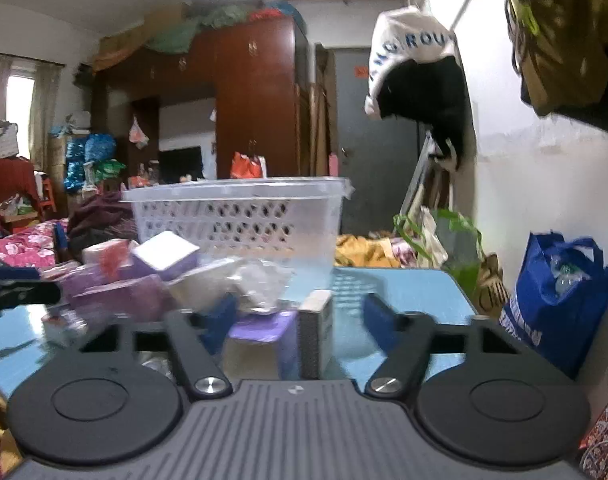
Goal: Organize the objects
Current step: 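Grasp the plastic-wrapped purple box with the left gripper while the right grasps the small grey box, then lift both held boxes into the white basket and open both grippers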
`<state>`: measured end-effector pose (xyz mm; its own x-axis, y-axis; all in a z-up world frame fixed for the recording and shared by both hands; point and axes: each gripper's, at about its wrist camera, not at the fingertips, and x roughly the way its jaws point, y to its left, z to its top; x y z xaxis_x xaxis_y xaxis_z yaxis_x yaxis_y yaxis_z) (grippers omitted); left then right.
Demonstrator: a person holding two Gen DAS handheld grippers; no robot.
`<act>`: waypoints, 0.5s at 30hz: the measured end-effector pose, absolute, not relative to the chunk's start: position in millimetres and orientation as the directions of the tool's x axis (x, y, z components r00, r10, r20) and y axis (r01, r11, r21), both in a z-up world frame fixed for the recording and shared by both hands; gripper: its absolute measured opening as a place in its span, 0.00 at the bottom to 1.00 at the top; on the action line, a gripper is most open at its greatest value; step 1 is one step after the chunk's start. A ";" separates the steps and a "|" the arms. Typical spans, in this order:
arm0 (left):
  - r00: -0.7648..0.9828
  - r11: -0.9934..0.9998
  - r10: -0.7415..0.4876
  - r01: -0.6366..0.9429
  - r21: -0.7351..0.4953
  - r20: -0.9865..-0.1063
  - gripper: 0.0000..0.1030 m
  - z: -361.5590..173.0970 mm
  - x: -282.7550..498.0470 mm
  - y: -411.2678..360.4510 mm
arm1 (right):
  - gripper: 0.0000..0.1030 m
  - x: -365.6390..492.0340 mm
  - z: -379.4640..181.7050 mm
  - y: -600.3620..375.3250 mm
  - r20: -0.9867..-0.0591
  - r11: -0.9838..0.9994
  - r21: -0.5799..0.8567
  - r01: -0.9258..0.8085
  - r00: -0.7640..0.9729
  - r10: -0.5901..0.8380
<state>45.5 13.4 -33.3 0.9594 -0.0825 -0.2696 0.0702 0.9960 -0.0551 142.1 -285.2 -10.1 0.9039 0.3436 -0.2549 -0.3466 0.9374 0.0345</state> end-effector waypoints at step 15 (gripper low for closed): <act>0.959 0.994 -0.095 0.075 -0.081 -0.268 0.55 -39.9 53.5 10.9 | 0.19 157.5 -15.1 -285.1 -0.316 0.939 0.051 -0.341 0.886 0.339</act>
